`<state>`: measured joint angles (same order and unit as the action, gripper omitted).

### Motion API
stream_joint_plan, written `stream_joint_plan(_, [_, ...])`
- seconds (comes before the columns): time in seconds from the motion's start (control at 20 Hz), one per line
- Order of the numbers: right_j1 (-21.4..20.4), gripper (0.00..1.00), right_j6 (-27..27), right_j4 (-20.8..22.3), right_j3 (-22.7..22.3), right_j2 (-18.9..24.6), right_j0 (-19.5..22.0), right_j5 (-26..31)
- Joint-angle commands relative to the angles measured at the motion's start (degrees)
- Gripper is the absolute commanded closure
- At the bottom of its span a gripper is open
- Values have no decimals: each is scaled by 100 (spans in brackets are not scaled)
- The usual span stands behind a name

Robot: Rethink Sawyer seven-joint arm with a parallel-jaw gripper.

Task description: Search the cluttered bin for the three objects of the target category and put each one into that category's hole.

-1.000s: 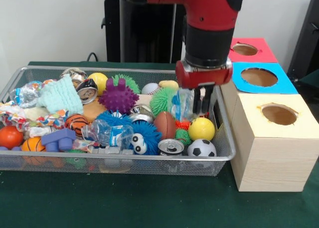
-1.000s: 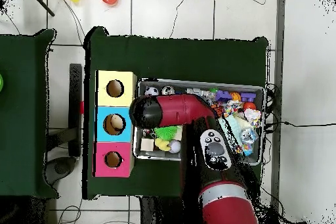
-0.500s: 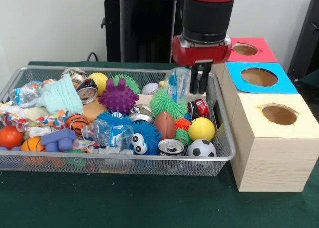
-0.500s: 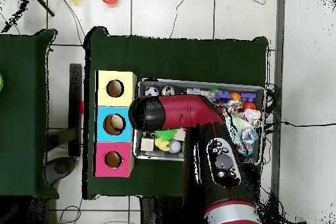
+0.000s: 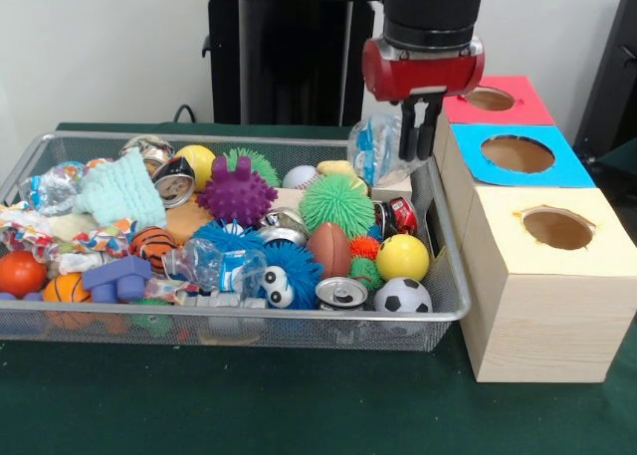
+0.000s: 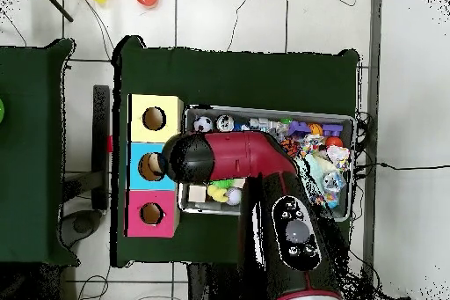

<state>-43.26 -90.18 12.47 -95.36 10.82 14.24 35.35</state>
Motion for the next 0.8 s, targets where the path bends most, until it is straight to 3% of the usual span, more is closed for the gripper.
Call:
stream_joint_plan(0.05, [-274, 100, -273, -264, -515, 382, -101, 851])
stream_joint_plan(0.6, [-457, 100, -542, -481, -830, 246, -321, 745])
stream_joint_plan(0.8, [-389, 100, -646, -549, -974, 237, -350, 457])
